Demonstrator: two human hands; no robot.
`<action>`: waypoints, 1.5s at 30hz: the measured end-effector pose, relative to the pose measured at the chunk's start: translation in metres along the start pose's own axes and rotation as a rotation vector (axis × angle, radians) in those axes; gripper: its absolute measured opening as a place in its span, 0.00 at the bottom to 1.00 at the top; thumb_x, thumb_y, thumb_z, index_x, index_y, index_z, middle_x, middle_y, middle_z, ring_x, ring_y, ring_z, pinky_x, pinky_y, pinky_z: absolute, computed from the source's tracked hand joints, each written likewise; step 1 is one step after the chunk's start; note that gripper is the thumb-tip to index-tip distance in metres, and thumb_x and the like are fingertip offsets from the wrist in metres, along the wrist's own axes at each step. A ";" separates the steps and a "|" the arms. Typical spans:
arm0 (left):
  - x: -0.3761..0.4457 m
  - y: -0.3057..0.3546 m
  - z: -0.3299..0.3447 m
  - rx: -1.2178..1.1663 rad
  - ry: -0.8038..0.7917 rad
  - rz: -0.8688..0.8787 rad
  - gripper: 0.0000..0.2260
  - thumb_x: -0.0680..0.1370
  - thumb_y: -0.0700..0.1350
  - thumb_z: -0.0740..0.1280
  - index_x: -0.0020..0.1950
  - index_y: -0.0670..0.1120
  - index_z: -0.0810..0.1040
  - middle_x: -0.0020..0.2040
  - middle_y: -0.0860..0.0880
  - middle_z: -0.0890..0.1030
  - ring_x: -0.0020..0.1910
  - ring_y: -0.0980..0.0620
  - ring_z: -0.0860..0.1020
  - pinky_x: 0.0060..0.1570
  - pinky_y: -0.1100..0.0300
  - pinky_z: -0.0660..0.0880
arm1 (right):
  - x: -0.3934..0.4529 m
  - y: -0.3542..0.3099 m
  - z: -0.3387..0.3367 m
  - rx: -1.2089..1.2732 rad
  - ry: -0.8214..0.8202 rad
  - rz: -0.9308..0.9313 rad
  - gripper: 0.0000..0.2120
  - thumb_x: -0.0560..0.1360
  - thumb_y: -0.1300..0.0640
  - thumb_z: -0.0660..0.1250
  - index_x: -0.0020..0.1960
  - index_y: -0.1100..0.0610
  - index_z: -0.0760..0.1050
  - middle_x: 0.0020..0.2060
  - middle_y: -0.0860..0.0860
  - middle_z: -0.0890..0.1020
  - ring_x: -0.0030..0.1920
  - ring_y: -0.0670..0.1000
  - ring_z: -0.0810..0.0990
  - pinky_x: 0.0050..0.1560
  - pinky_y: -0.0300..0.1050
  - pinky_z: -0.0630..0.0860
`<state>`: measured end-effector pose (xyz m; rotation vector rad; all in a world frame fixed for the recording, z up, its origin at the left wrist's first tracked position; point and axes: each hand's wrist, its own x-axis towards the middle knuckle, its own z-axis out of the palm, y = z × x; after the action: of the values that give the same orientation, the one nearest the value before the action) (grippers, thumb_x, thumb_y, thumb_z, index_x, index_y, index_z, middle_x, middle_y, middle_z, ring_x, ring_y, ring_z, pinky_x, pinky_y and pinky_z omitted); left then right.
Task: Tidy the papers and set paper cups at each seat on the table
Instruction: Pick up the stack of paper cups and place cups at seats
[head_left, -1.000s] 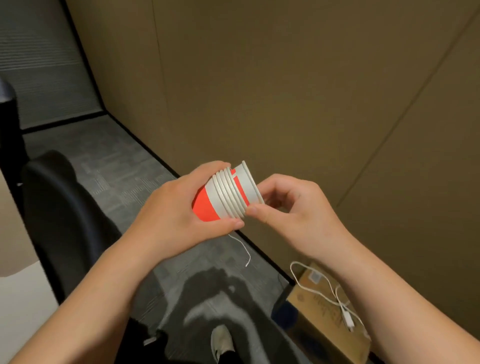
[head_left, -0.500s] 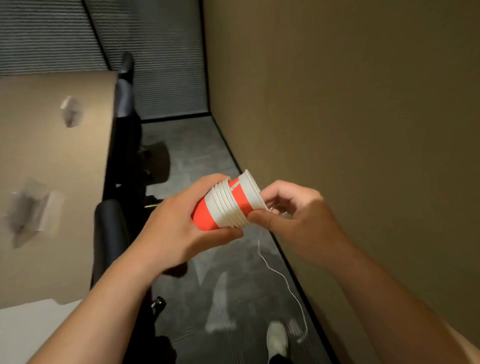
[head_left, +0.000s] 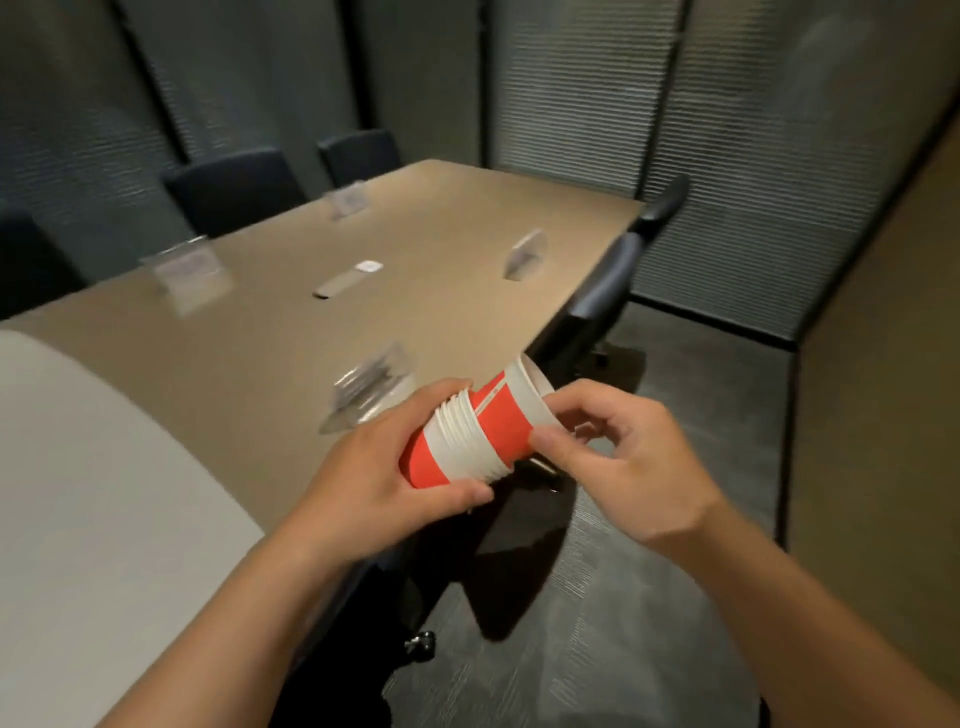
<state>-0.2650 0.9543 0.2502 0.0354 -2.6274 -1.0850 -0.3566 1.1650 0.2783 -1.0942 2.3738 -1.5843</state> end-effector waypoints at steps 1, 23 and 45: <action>0.001 -0.009 -0.004 0.010 0.048 -0.054 0.37 0.62 0.62 0.78 0.69 0.64 0.68 0.61 0.62 0.78 0.58 0.60 0.78 0.59 0.51 0.77 | 0.016 0.004 0.002 0.013 -0.040 -0.009 0.06 0.74 0.60 0.72 0.48 0.51 0.82 0.42 0.46 0.85 0.43 0.47 0.81 0.49 0.50 0.79; -0.008 -0.189 -0.041 -0.076 0.627 -0.887 0.35 0.64 0.59 0.79 0.66 0.66 0.65 0.59 0.66 0.74 0.57 0.57 0.76 0.49 0.62 0.80 | 0.259 0.151 0.307 -0.637 -0.877 -0.771 0.06 0.71 0.51 0.69 0.42 0.50 0.84 0.39 0.49 0.85 0.46 0.56 0.81 0.49 0.52 0.72; 0.171 -0.205 0.016 -0.037 0.678 -0.952 0.38 0.60 0.60 0.80 0.66 0.64 0.68 0.58 0.63 0.78 0.56 0.58 0.78 0.55 0.54 0.80 | 0.404 0.181 0.190 0.108 -1.166 -0.621 0.08 0.79 0.55 0.64 0.53 0.54 0.81 0.45 0.49 0.85 0.46 0.46 0.82 0.50 0.43 0.77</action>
<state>-0.4517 0.7960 0.1422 1.4704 -1.9149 -1.0729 -0.6650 0.8139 0.1632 -2.0577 1.2062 -0.6976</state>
